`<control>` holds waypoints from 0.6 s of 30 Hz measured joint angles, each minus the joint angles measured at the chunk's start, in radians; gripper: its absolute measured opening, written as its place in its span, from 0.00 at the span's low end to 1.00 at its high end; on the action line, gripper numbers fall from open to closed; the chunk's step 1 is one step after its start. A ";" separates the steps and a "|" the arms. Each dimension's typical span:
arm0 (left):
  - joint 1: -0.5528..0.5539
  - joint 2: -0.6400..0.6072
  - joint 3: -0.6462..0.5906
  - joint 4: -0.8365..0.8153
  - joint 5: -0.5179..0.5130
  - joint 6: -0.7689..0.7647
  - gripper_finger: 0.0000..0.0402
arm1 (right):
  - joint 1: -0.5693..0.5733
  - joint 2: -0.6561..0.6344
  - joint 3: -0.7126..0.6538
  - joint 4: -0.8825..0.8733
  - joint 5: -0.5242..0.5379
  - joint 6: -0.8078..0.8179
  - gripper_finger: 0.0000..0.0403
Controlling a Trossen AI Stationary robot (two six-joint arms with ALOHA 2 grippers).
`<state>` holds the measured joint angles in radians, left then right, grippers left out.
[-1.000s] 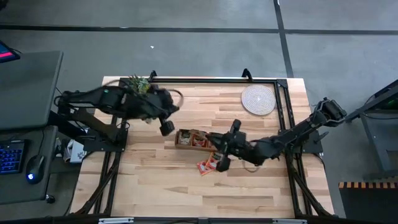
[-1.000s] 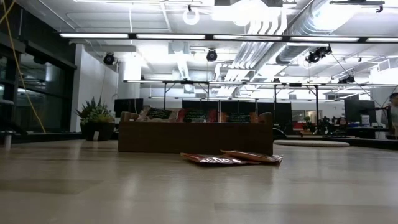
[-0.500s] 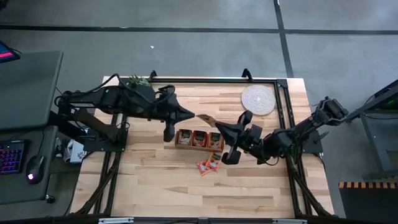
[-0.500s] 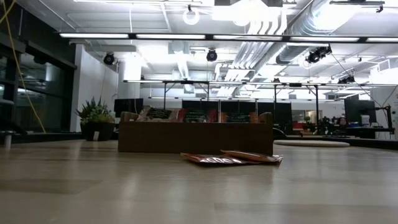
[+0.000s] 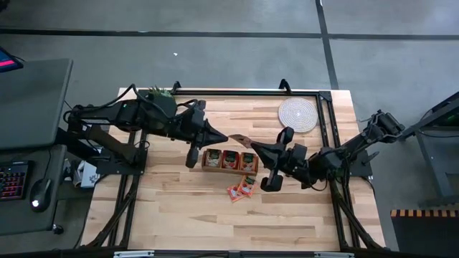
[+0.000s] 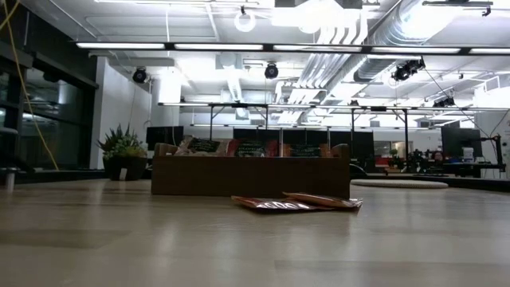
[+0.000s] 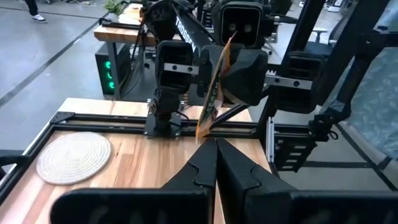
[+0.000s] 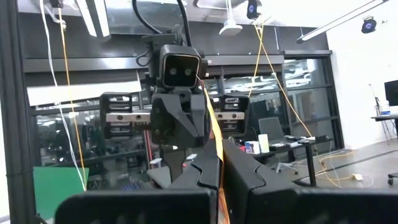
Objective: Pick & Place Tea
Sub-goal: Put the orange tea bag into the right section of the brown wooden organizer
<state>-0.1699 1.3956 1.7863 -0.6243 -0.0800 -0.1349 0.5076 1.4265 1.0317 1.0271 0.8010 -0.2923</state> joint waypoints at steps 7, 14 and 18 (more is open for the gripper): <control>0.000 0.016 -0.001 -0.008 -0.012 -0.002 0.02 | 0.009 0.000 0.000 0.000 -0.010 0.002 0.00; 0.000 0.014 0.000 -0.006 -0.041 -0.009 0.27 | 0.016 -0.013 0.000 -0.001 -0.018 -0.028 0.00; 0.000 0.014 0.000 0.039 -0.056 -0.026 0.44 | 0.019 -0.049 0.000 0.002 -0.043 -0.075 0.00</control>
<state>-0.1699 1.4094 1.7859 -0.5851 -0.1364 -0.1614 0.5270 1.3778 1.0317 1.0288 0.7581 -0.3674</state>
